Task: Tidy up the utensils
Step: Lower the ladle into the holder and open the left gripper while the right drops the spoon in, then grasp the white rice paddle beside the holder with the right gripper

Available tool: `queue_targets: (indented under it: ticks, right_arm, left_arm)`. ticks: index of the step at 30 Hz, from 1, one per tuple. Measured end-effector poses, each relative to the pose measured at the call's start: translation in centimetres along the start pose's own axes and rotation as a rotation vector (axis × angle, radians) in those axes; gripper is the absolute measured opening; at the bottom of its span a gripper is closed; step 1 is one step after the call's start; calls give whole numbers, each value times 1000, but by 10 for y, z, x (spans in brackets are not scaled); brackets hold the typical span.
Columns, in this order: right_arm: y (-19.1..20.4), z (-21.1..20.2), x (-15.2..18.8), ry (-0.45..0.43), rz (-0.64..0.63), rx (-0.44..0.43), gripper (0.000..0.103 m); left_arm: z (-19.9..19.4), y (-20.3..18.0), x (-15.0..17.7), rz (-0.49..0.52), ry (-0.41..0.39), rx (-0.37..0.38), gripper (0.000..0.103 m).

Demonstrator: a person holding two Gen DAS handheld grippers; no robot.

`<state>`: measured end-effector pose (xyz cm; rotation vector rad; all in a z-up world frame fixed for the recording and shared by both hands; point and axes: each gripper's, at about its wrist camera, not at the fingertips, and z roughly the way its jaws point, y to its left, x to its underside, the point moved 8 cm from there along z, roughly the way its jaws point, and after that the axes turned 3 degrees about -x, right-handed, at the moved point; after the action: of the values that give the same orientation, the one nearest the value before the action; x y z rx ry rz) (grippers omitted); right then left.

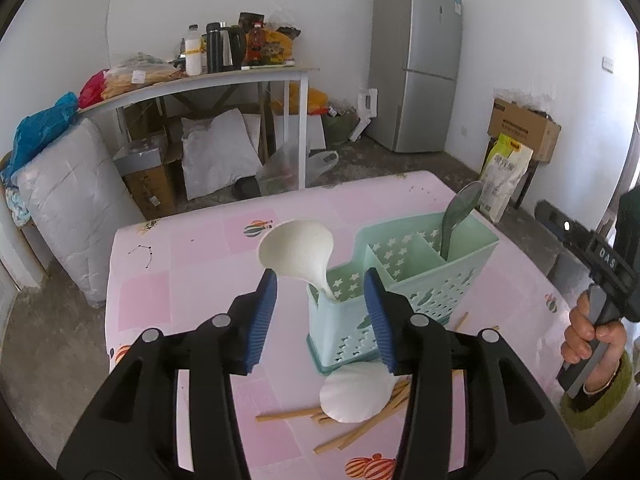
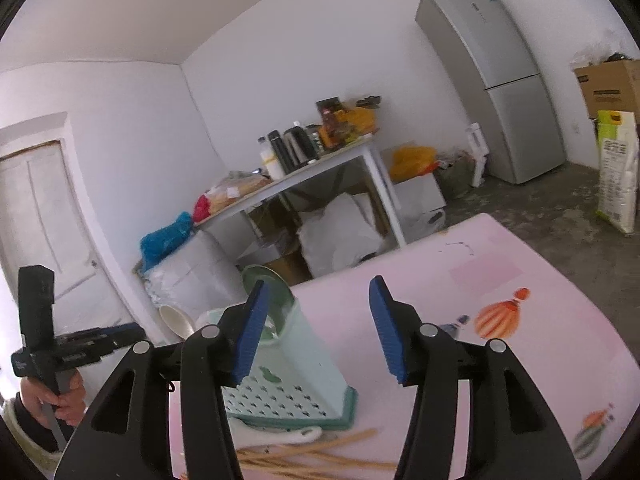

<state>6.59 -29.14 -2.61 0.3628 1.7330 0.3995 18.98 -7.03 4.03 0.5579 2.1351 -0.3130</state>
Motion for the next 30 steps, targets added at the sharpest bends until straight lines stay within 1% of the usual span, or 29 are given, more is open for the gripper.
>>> queue_targets:
  ticks: [3,5,7,9,14,20,22,24,27,30]
  right_arm:
    - [-3,-19,7,7,-10,49,51]
    - [-3,-29,15,21,-6,65,51]
    - [-4,-36,25,49,0,72,51]
    - [-2,-40,43,105,-7,76,51]
    - [12,-40,86,225,-60,89,51]
    - [24,-40,121,300,-63,81,51]
    - [29,-38,130,316,-73,75,51]
    - [36,-37,134,328,-100,75,51]
    - [46,-35,137,340,-149,69,51]
    - [57,-26,135,349,-193,52,51]
  left_arm:
    - [-10,5,2,-20,-24,2,43]
    - [-17,6,7,-37,-36,10,43]
    - [-20,8,11,-54,-35,20,43]
    - [-22,9,19,-66,-27,28,43]
    - [-16,9,46,-96,24,60,43]
    - [0,5,81,-152,106,93,43]
    - [5,3,93,-165,126,97,43]
    - [9,4,102,-165,139,86,43]
    - [16,7,112,-158,159,57,43]
    - [23,10,120,-164,173,44,41]
